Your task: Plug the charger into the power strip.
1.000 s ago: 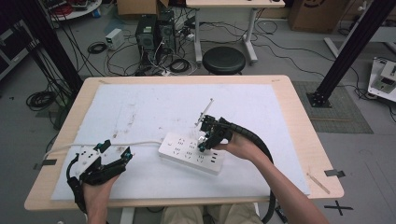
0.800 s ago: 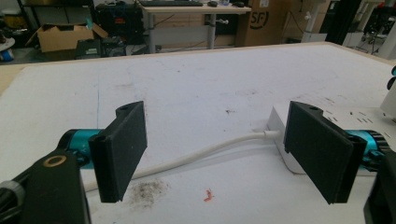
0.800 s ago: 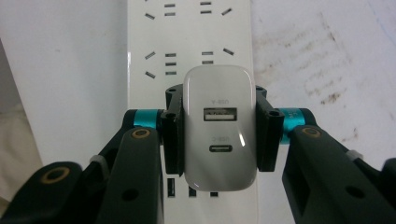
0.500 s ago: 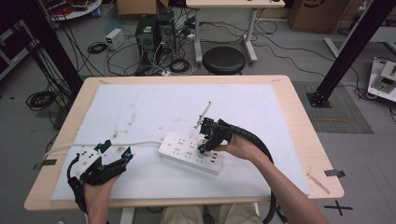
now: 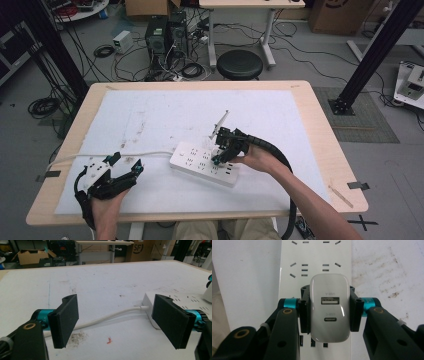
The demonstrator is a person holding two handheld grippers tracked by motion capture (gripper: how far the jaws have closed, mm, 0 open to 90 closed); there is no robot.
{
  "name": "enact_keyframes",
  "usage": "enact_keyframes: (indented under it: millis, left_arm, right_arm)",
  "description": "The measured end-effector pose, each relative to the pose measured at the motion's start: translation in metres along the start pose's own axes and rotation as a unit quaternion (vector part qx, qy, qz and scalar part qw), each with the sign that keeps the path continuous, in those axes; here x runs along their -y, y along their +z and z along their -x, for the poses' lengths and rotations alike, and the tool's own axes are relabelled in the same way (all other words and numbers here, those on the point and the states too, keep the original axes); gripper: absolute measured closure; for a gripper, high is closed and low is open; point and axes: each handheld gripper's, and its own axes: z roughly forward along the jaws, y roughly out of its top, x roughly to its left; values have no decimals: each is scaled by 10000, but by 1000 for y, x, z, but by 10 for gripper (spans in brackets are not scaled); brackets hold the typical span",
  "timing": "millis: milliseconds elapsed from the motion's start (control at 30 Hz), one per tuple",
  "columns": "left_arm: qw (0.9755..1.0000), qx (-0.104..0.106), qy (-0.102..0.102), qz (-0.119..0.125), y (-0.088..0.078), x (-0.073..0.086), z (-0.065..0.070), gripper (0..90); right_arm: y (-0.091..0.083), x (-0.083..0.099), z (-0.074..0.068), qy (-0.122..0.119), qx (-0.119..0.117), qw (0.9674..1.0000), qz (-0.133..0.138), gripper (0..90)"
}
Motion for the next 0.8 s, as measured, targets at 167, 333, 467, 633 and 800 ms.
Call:
enact_keyframes:
  millis: [167, 333, 467, 633, 800]
  left_arm:
    - [10000, -6, 1, 9, -1, -2, -2, 215]
    - [10000, -46, 4, 37, -2, -4, -4, 216]
    - [10000, -22, 16, 39, -1, -4, -3, 216]
    - [10000, -9, 27, 18, -2, -5, -3, 217]
    - [10000, -41, 21, 12, -4, -4, -5, 218]
  right_arm:
    - [1, 1, 4, -10, -99, 9999, 69, 640]
    - [3, 3, -9, -156, 273, 9994, 167, 640]
    - [3, 8, -9, -155, 315, 9987, 367, 640]
    - [4, 7, 3, 2, -69, 9995, 317, 639]
    - [4, 9, 1, 41, -38, 9994, 352, 639]
